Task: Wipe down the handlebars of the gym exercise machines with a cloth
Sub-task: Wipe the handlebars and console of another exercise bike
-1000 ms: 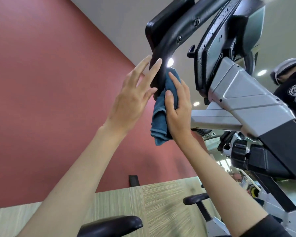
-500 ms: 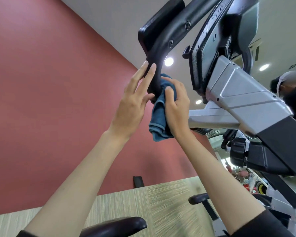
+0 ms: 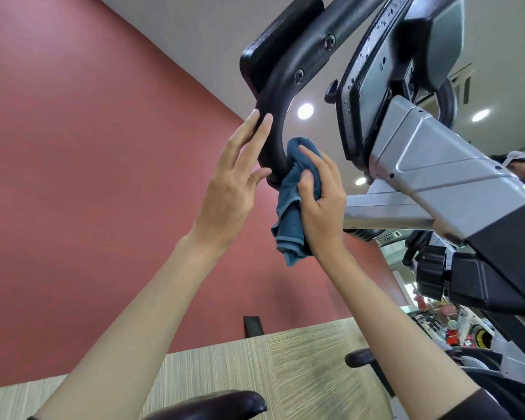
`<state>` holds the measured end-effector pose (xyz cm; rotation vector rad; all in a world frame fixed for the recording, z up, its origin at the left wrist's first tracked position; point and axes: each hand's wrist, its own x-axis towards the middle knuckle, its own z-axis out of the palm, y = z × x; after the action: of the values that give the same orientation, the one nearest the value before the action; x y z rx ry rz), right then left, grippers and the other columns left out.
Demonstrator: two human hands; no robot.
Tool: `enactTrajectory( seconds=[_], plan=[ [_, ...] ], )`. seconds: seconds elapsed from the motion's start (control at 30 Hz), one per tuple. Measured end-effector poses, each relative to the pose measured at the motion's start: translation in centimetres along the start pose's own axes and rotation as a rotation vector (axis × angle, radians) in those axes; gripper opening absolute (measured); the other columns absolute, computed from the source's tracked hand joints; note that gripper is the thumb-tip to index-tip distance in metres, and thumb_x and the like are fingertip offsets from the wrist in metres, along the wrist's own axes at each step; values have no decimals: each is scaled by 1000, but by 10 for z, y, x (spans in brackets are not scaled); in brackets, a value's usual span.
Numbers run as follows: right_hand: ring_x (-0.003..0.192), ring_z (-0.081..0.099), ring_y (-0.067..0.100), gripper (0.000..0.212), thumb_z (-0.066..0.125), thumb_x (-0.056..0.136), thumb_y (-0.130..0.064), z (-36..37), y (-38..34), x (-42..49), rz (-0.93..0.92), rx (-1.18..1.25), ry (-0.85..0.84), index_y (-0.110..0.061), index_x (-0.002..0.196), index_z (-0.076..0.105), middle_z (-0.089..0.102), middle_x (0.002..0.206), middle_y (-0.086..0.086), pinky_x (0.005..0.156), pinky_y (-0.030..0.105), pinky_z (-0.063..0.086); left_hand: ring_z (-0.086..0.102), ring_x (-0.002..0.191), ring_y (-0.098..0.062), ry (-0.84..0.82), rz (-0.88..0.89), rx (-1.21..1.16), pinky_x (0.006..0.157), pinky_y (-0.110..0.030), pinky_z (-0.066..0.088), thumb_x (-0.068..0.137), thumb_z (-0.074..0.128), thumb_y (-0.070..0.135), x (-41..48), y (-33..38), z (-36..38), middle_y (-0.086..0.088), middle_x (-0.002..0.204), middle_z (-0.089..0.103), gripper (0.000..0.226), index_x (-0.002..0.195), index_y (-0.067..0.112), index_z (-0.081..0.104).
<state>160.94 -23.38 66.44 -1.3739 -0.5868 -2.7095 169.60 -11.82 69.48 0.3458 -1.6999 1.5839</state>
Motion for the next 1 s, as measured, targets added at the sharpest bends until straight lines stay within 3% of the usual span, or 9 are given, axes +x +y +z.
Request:
enactTrajectory(
  seconds=[0.2, 0.33, 0.4, 0.53, 0.67, 0.83, 1.0],
  plan=[
    [129, 45, 16, 38, 44, 96, -13, 20, -30, 6, -49, 84, 1, -3, 131, 54, 49, 135, 4, 113, 33, 34, 26, 137, 4, 10, -4, -19, 107, -19, 36, 97, 45, 0, 2, 3, -4, 3, 147, 26, 48, 144, 3, 34],
    [131, 44, 25, 42, 42, 95, -15, 12, -8, -5, -135, -11, -27, -2, 134, 51, 46, 139, 8, 111, 45, 35, 32, 137, -10, 20, 24, 13, 106, -16, 37, 96, 49, -3, 0, 0, 0, 1, 148, 28, 50, 143, 3, 34],
    [130, 45, 23, 42, 41, 94, -16, 6, 4, -4, -137, -40, -32, -2, 132, 52, 44, 137, 3, 111, 42, 36, 31, 136, -10, 41, 34, 48, 110, -19, 32, 94, 51, -6, -1, 0, 5, -2, 147, 25, 52, 142, 0, 35],
    [123, 43, 4, 42, 38, 93, -19, -8, 27, -3, 2, -54, -29, -5, 129, 54, 47, 131, -2, 108, 20, 33, 27, 137, -4, 69, 13, 64, 114, -28, 31, 93, 53, -6, -4, 1, 10, -3, 149, 24, 54, 143, 2, 34],
    [119, 48, 7, 40, 37, 92, -22, -29, 50, -5, 189, -87, -60, -9, 125, 56, 54, 125, -3, 106, 28, 37, 23, 137, 2, 82, 12, 78, 115, -26, 29, 92, 54, -7, -5, 1, 12, -4, 149, 25, 56, 143, 2, 34],
    [111, 52, 7, 31, 39, 92, -8, -26, 35, 10, 304, -40, -92, -21, 110, 60, 59, 116, -5, 102, 28, 39, 17, 136, 12, 102, -14, 53, 112, -12, 22, 90, 54, -10, -4, 6, 12, -5, 148, 28, 57, 142, 0, 35],
    [115, 51, 7, 33, 43, 90, -10, -2, -8, 16, 109, -9, -99, -8, 118, 62, 58, 120, -2, 103, 17, 35, 29, 139, -10, 91, -31, -8, 109, -16, 32, 94, 52, -4, -4, 5, 11, -1, 149, 28, 54, 144, 5, 33]
  ],
)
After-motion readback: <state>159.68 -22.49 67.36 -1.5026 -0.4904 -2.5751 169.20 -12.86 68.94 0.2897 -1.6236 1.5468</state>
